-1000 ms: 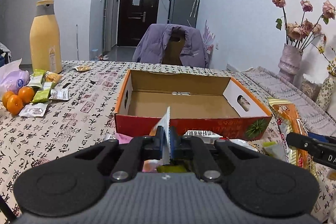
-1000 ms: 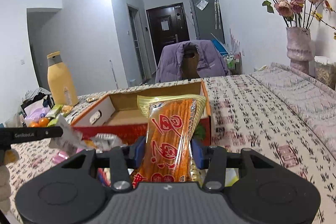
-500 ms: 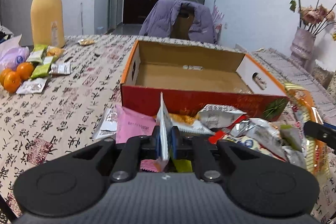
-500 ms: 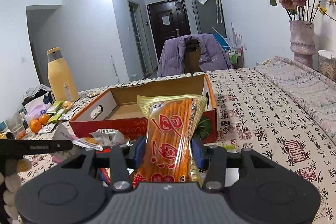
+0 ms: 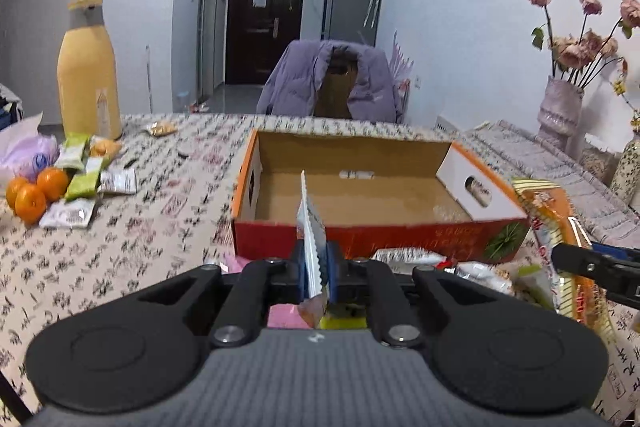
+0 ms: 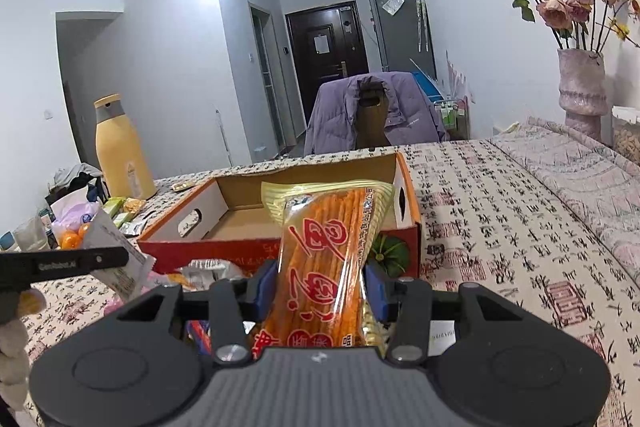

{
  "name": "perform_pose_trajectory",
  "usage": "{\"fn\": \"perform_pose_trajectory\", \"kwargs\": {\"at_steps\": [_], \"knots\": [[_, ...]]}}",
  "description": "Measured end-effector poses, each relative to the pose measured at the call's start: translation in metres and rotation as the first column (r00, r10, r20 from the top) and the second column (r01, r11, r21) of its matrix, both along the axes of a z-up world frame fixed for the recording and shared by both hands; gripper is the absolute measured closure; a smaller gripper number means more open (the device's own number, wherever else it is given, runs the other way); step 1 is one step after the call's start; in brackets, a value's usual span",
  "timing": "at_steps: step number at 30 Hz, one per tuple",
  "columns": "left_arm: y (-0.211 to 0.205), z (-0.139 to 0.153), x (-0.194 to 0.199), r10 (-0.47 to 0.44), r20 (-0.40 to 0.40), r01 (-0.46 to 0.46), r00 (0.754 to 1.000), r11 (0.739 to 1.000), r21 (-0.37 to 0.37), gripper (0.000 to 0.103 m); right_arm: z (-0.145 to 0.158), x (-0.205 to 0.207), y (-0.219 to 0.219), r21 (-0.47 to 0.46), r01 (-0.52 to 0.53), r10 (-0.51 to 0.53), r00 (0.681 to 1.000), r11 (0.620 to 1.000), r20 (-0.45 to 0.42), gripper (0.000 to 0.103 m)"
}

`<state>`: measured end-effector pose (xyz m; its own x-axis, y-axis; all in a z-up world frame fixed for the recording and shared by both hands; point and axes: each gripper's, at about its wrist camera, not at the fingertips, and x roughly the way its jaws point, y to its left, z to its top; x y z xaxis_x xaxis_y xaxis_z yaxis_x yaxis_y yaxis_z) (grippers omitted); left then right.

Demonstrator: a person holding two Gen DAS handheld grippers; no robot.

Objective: Organize snacks
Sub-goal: 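Carry both packets over the cardboard box and open both grippers inside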

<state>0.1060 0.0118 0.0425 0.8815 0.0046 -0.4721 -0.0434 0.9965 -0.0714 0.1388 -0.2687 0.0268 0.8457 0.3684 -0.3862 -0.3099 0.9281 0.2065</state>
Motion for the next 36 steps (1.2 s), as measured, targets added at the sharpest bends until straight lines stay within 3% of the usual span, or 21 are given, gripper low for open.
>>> {"fn": "perform_pose_trajectory", "kwargs": {"at_steps": [11, 18, 26, 36], "knots": [[-0.001, 0.033, 0.041, -0.014, 0.081, 0.012, 0.997, 1.0, 0.022, 0.093, 0.036, 0.056, 0.016, -0.005, -0.015, 0.015, 0.998, 1.0, 0.06, 0.058], [0.001, 0.041, 0.091, -0.014, 0.095, 0.013, 0.995, 1.0, 0.004, 0.093, 0.044, 0.117, 0.035, -0.002, -0.023, 0.023, 1.0, 1.0, 0.019, 0.058], [0.01, 0.017, 0.143, 0.024, 0.035, -0.023, 0.999, 1.0, -0.021, 0.093, 0.015, 0.184, 0.054, -0.033, 0.007, -0.01, 0.996, 0.999, -0.094, 0.058], [0.023, -0.023, 0.167, 0.031, -0.039, -0.032, 0.999, 0.999, -0.029, 0.093, -0.016, 0.2, 0.055, -0.075, 0.027, -0.037, 0.99, 0.997, -0.136, 0.054]]}}
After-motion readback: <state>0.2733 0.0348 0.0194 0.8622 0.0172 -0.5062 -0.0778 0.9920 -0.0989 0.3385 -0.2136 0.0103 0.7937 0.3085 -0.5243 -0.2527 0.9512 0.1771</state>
